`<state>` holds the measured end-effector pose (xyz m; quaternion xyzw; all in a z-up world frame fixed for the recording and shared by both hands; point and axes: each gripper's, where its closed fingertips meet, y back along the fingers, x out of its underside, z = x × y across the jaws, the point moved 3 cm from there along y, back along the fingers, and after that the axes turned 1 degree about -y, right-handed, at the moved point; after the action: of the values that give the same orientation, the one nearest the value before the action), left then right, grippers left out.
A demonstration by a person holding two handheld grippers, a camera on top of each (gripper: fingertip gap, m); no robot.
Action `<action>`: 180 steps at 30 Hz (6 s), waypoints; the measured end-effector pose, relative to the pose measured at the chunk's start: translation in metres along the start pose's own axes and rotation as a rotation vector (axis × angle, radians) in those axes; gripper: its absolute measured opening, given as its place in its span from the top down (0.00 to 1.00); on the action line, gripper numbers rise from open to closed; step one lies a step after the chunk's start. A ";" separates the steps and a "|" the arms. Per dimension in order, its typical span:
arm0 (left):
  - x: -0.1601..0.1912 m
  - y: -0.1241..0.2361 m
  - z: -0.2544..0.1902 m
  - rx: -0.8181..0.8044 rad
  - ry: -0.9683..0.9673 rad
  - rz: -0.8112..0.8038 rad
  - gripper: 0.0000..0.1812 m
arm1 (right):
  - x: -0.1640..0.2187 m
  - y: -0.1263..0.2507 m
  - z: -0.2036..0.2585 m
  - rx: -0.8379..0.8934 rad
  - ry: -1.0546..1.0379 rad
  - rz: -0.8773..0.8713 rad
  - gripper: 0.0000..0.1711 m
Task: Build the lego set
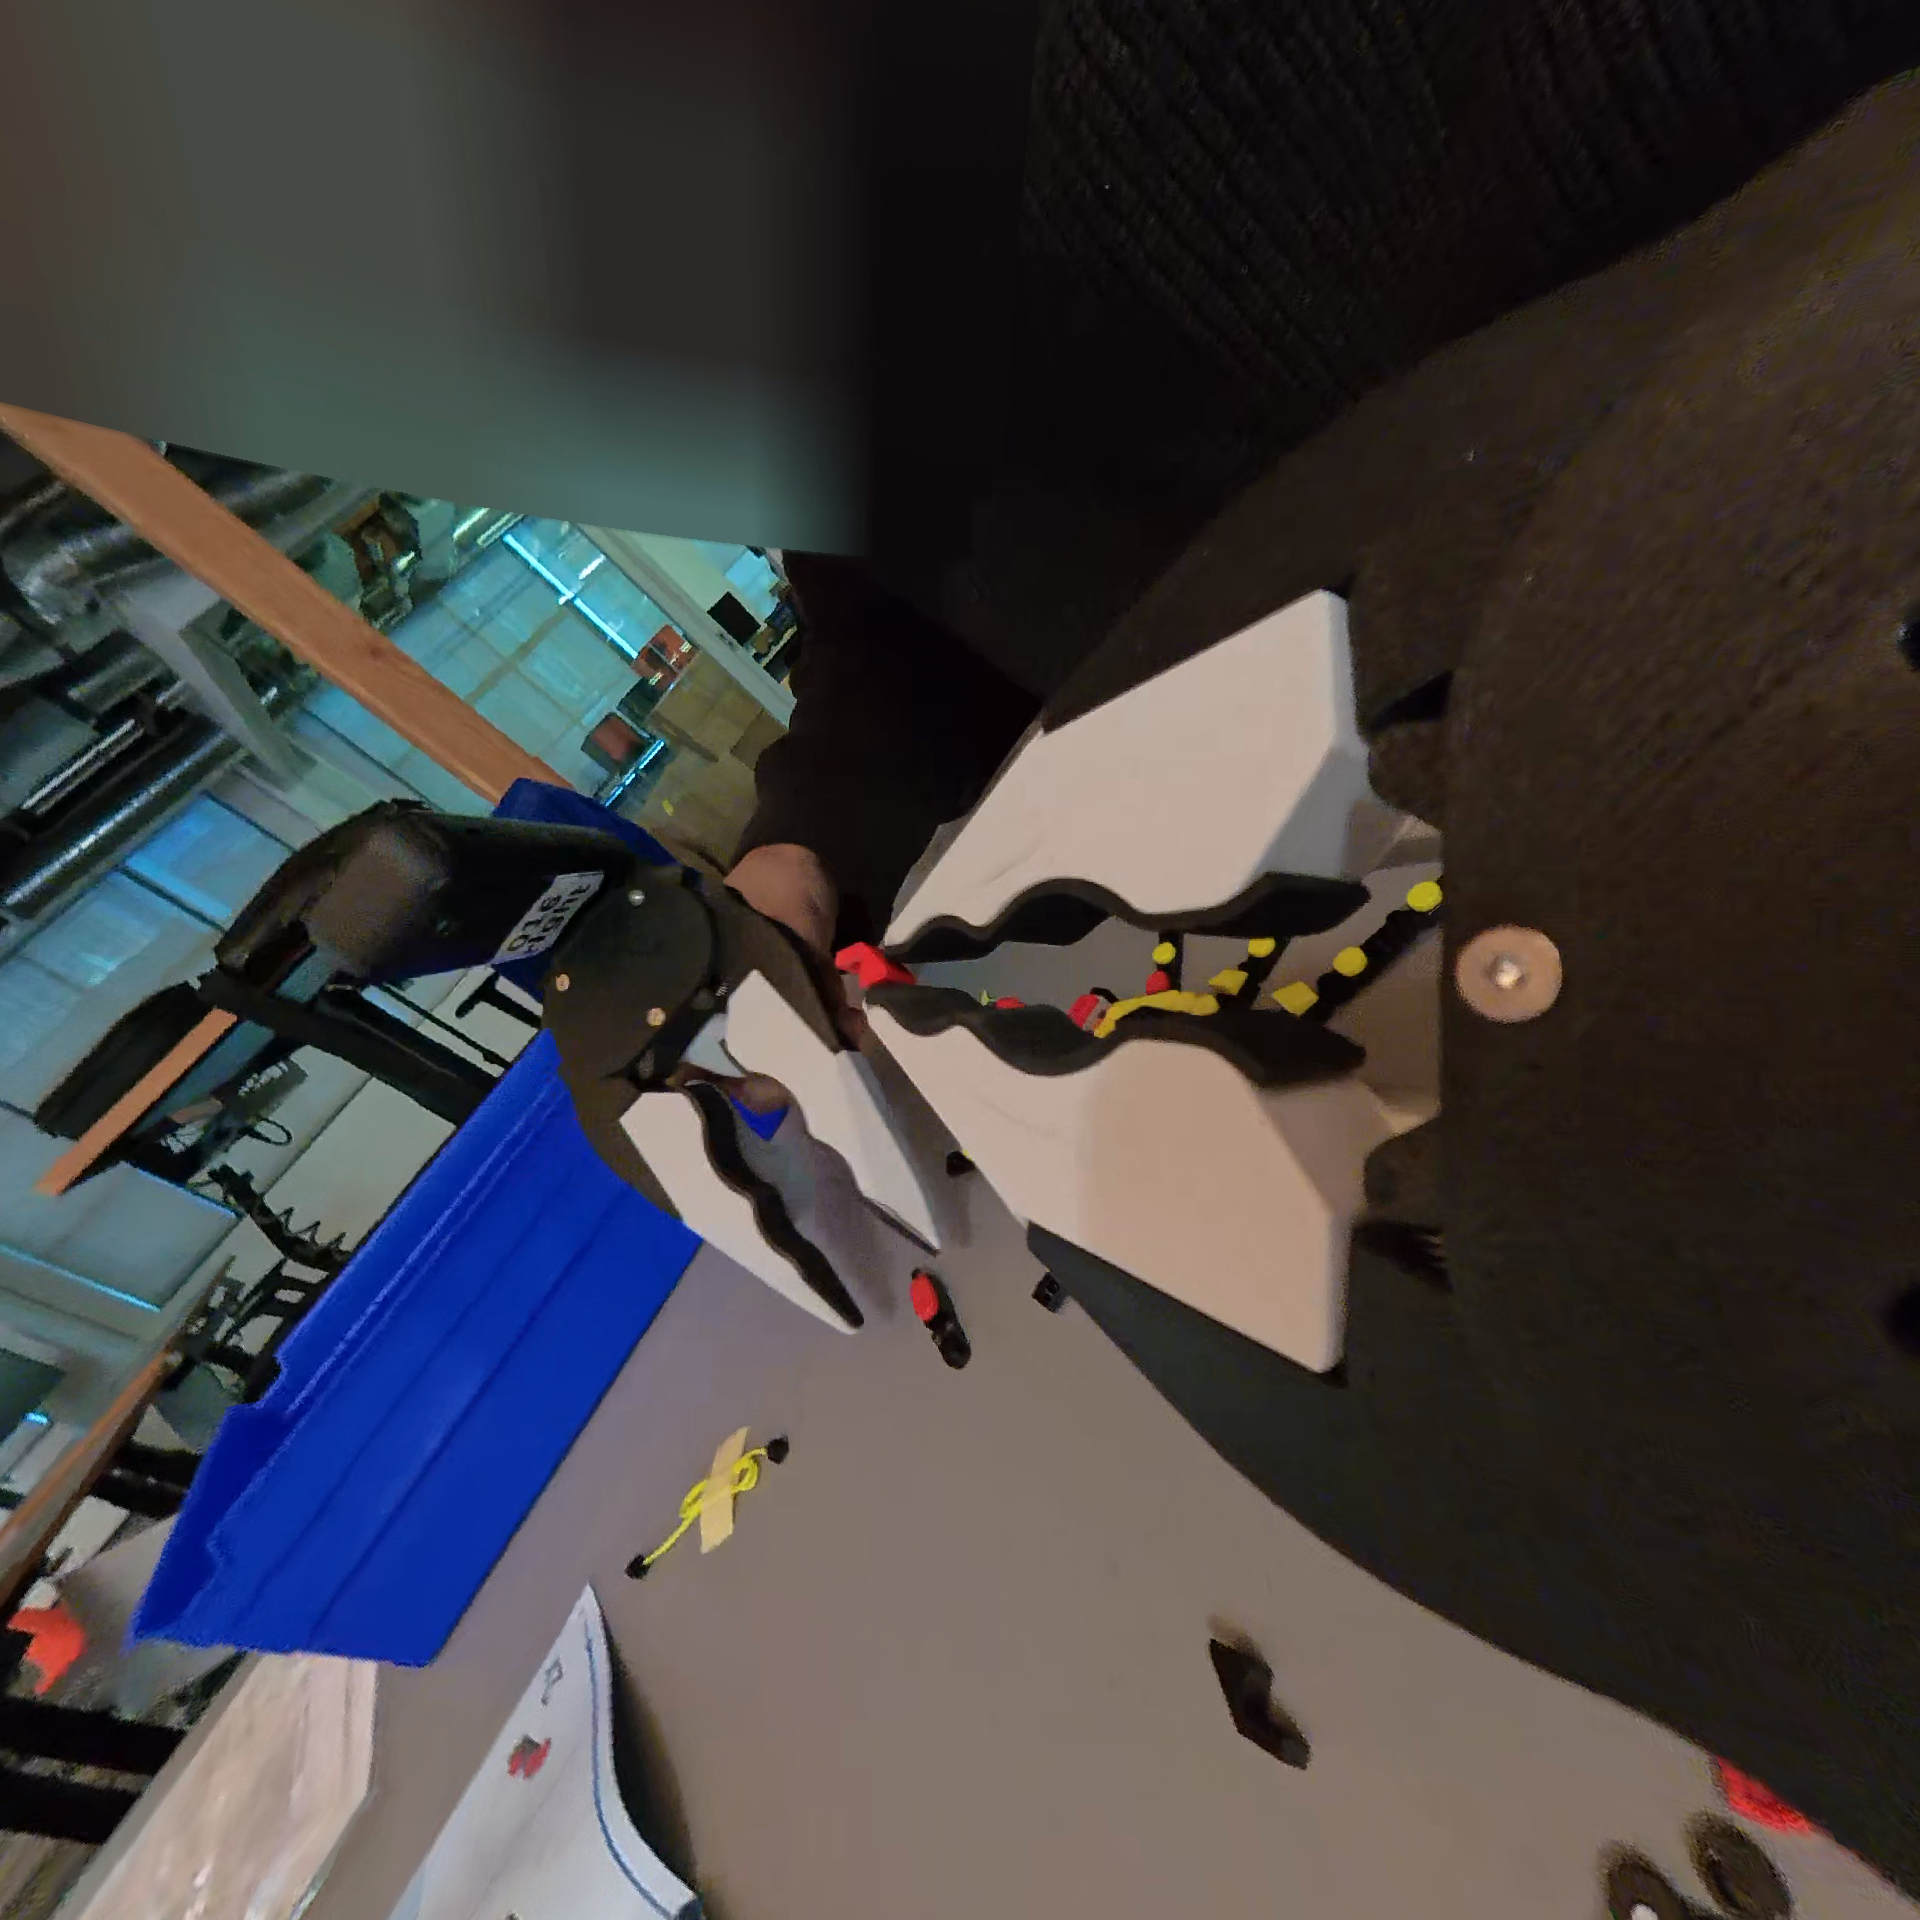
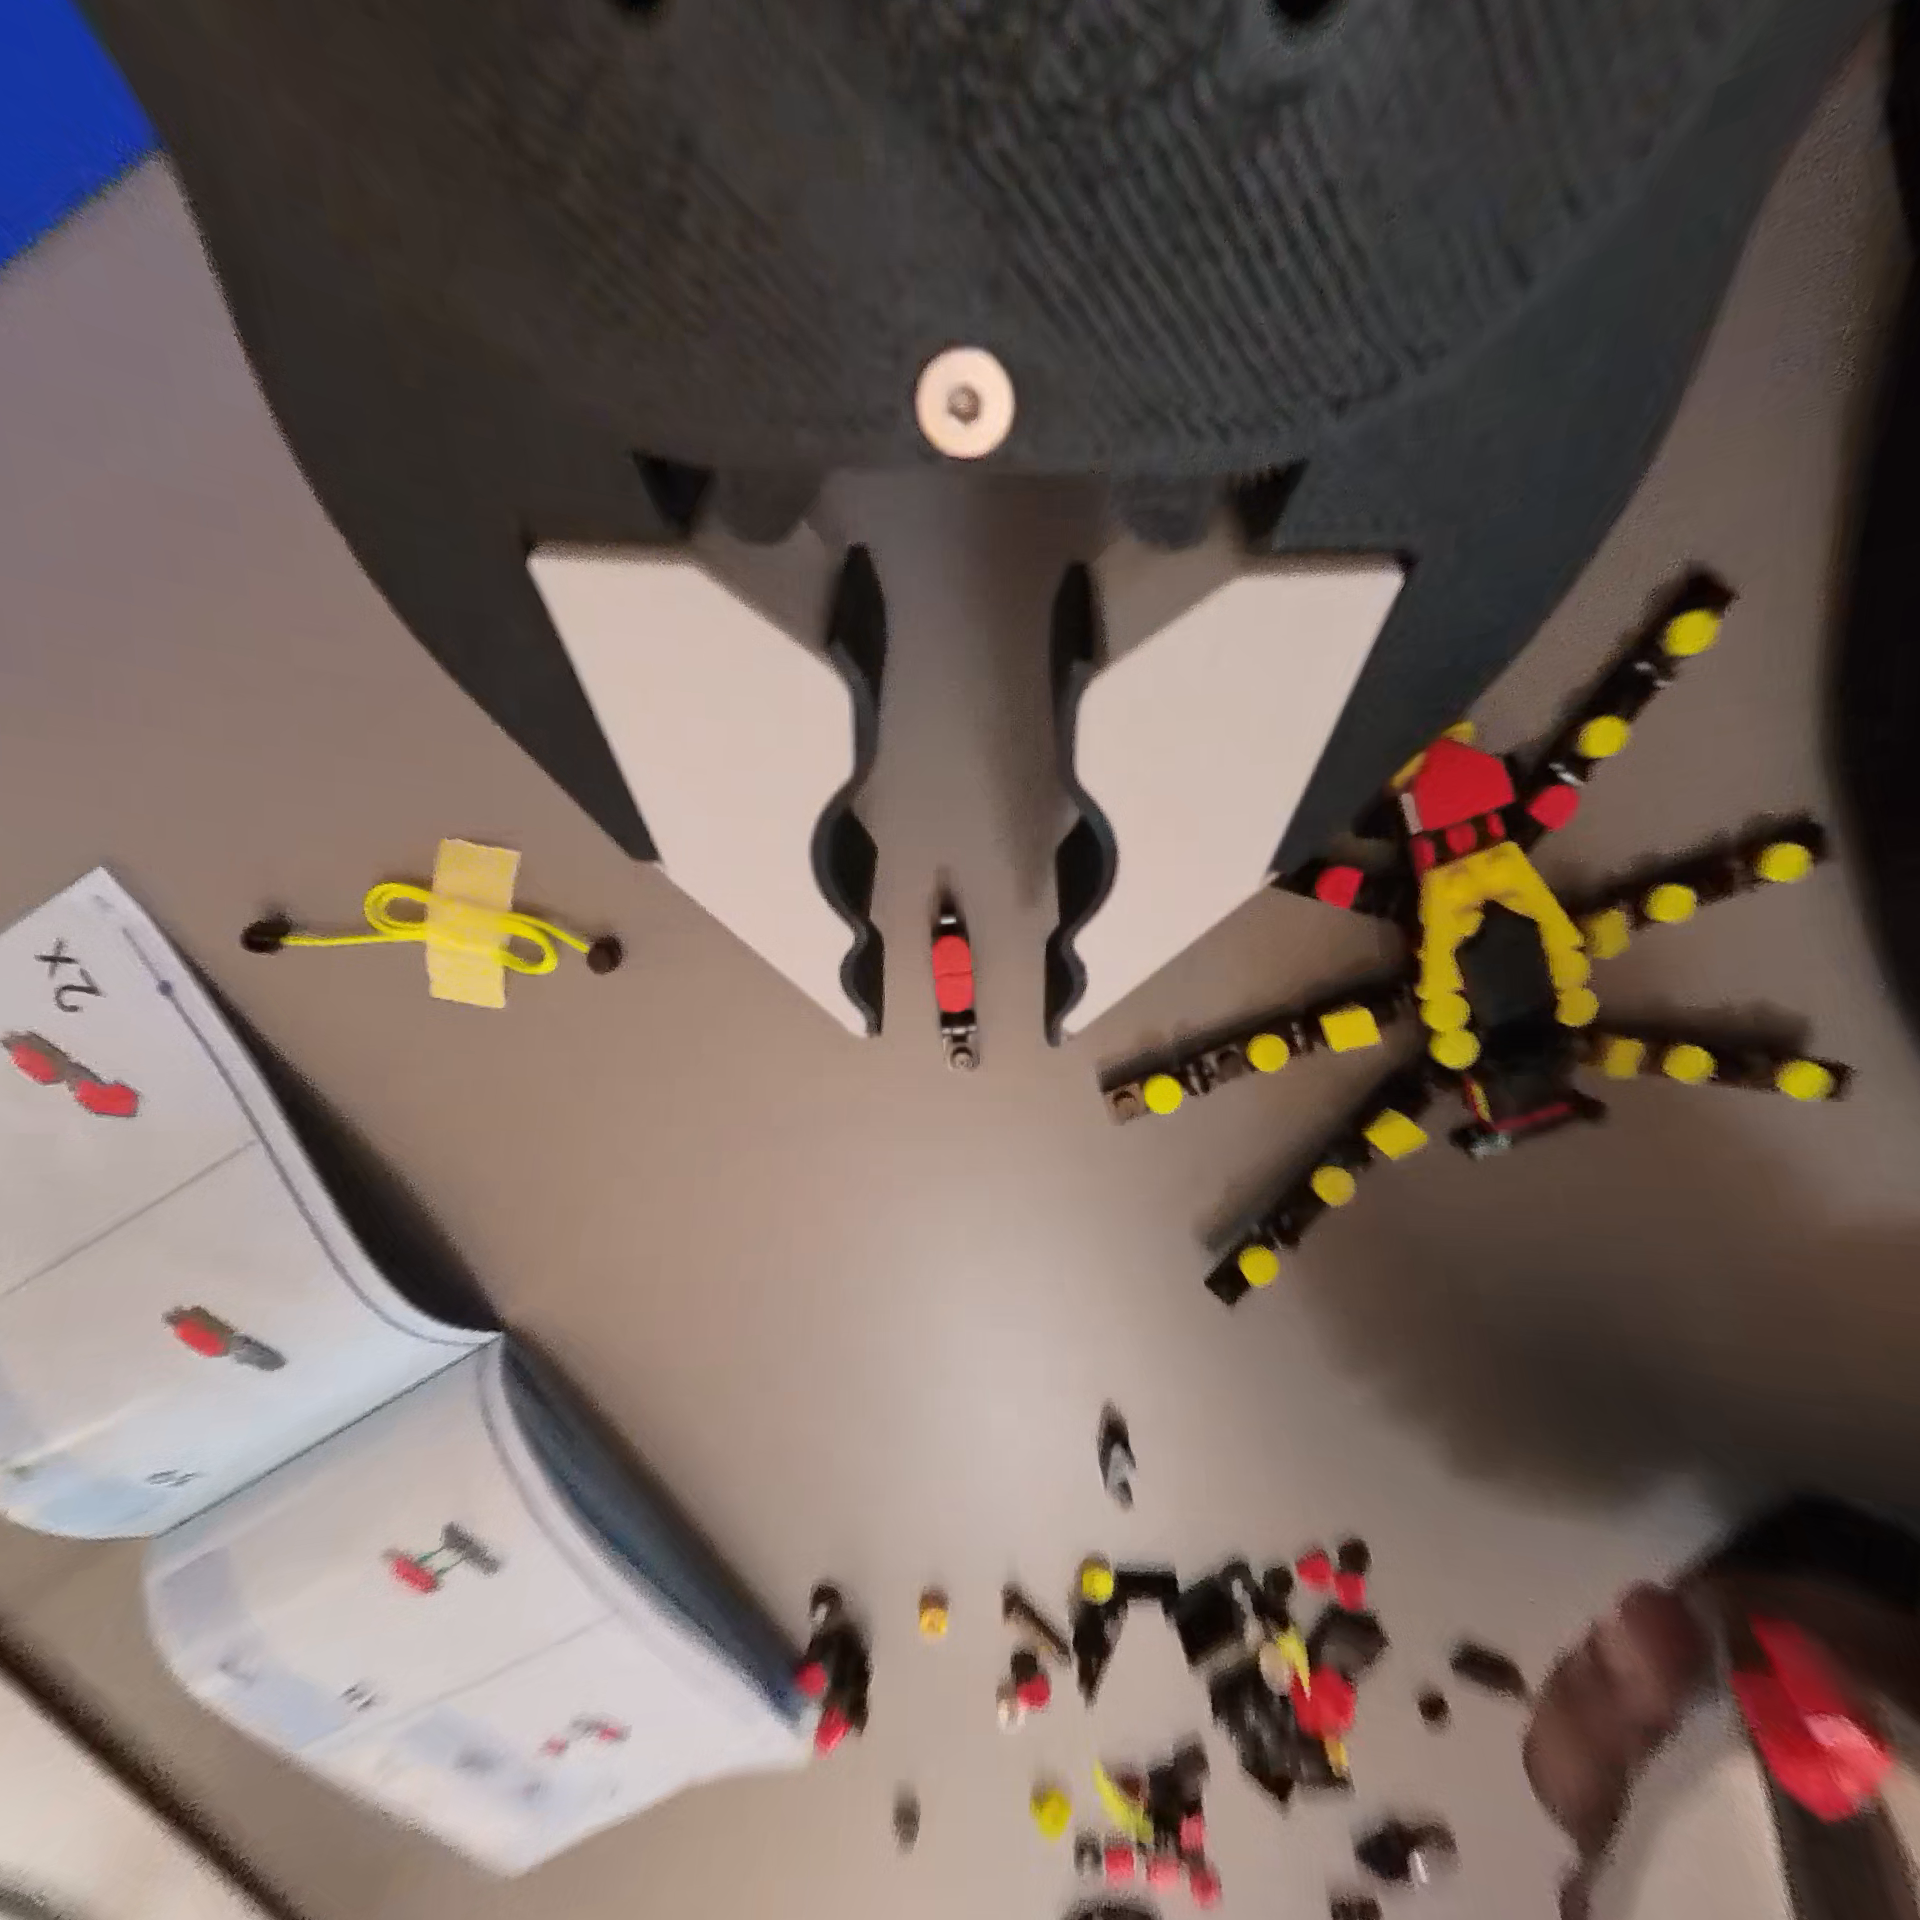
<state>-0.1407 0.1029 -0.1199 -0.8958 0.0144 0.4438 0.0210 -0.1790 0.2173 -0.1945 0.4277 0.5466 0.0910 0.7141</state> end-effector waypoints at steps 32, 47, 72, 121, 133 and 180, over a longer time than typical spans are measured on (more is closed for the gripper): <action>0.015 -0.005 -0.006 0.111 0.285 0.124 1.00 | -0.060 0.041 0.087 0.049 0.756 -0.404 0.97; 0.032 -0.006 -0.002 0.065 0.316 0.265 1.00 | -0.046 0.032 0.095 -0.009 0.827 -0.291 0.97; 0.064 -0.003 -0.011 0.111 0.396 0.472 1.00 | -0.028 0.024 0.119 -0.205 0.852 -0.281 0.97; 0.103 0.084 -0.022 -0.207 0.427 0.361 1.00 | -0.061 -0.041 0.175 -0.385 0.603 -0.168 0.91; 0.098 0.087 -0.013 -0.215 0.507 0.276 1.00 | -0.062 -0.046 0.175 -0.129 1.043 -0.200 1.00; 0.027 0.070 -0.028 -0.590 -0.245 -0.079 1.00 | -0.107 -0.015 0.131 -0.457 -0.639 -0.588 0.98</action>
<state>-0.1054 0.0313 -0.1261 -0.8028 -0.1522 0.5324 -0.2211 -0.1131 0.0775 -0.1255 0.0940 0.3637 -0.1327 0.9172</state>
